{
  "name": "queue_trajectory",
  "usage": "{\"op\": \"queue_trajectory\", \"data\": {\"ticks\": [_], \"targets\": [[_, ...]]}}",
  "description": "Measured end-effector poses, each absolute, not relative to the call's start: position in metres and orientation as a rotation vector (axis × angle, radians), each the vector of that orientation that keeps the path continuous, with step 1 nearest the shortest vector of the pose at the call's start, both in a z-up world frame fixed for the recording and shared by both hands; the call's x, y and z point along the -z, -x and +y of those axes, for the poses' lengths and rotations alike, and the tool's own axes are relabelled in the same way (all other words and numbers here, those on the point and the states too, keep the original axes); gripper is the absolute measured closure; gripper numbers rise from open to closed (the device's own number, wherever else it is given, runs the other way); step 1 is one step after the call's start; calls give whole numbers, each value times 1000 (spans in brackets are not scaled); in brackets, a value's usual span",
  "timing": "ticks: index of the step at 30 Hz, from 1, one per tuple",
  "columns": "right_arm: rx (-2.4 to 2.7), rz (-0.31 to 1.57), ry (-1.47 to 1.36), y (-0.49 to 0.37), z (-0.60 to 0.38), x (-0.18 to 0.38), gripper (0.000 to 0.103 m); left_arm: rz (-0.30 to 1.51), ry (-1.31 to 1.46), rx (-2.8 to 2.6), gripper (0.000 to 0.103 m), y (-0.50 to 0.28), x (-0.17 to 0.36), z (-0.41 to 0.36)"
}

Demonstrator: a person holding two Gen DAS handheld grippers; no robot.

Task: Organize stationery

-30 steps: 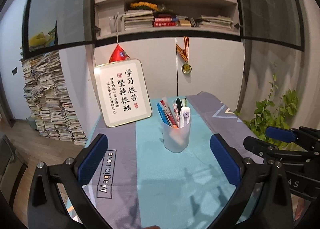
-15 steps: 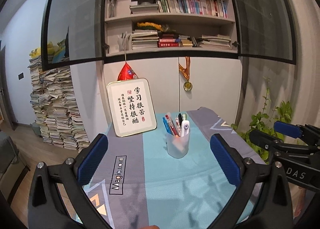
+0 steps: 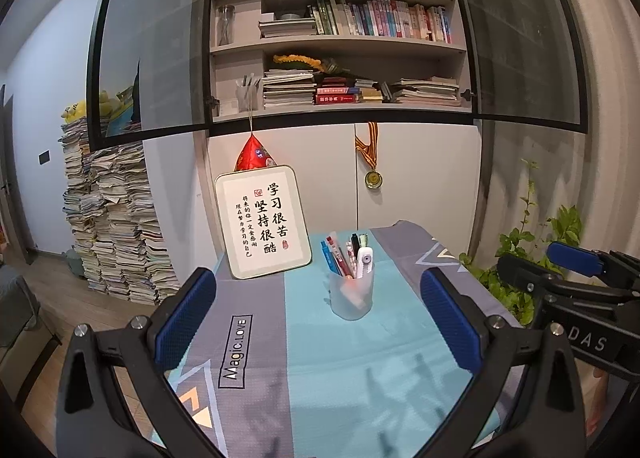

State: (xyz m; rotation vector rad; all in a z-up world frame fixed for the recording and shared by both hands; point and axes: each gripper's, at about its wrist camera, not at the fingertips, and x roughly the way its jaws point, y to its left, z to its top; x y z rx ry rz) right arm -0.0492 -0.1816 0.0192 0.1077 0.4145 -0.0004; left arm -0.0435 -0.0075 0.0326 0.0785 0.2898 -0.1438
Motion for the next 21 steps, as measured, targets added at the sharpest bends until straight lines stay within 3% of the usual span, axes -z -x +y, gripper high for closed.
{"op": "queue_trajectory", "data": {"ticks": [21], "targets": [[-12,428,-107,45,-186,-18,33,295,-86,145,1,40,-31,-11]]}}
